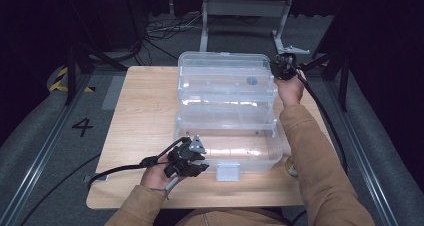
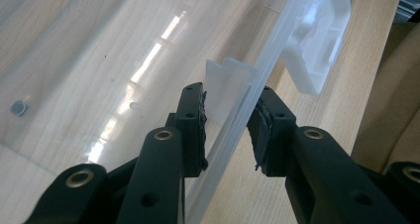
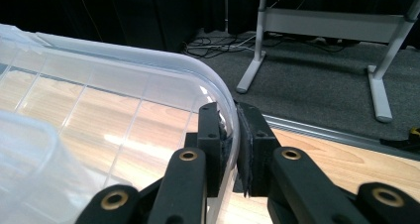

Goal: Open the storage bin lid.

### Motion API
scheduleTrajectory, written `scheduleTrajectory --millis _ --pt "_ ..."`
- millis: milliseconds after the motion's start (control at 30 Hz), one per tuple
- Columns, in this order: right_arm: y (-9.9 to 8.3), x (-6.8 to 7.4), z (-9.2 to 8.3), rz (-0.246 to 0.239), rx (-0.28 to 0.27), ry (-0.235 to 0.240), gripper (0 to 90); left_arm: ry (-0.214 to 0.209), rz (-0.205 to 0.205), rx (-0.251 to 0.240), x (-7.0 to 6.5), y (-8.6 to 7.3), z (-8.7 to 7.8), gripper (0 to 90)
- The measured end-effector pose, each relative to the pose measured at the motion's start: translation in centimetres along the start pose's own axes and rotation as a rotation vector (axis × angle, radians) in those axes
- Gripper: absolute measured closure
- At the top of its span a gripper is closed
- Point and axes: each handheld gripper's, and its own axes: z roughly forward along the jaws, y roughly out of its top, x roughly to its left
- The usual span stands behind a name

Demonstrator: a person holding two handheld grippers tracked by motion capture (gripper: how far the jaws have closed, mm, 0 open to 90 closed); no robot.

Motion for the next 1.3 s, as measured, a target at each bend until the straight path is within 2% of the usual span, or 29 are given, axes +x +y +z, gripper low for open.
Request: scheduleTrajectory --millis 100,433,1033,1300 --pt "0.0 -0.5 0.3 0.048 0.042 0.035 83.1 0.0 0.0 0.001 0.0 0.0 0.0 69.1" --pt "-0.7 -1.0 1.3 0.106 0.086 0.042 83.5 0.001 0.003 0.0 0.0 0.0 0.0 69.1" --pt "-1.3 -1.4 2.3 0.151 0.141 0.046 83.3 0.003 0.005 -0.001 0.0 0.0 0.0 69.1" --pt "-1.3 -1.5 2.4 0.167 0.146 0.056 83.0 0.004 0.005 -0.001 0.0 0.0 0.0 69.1"
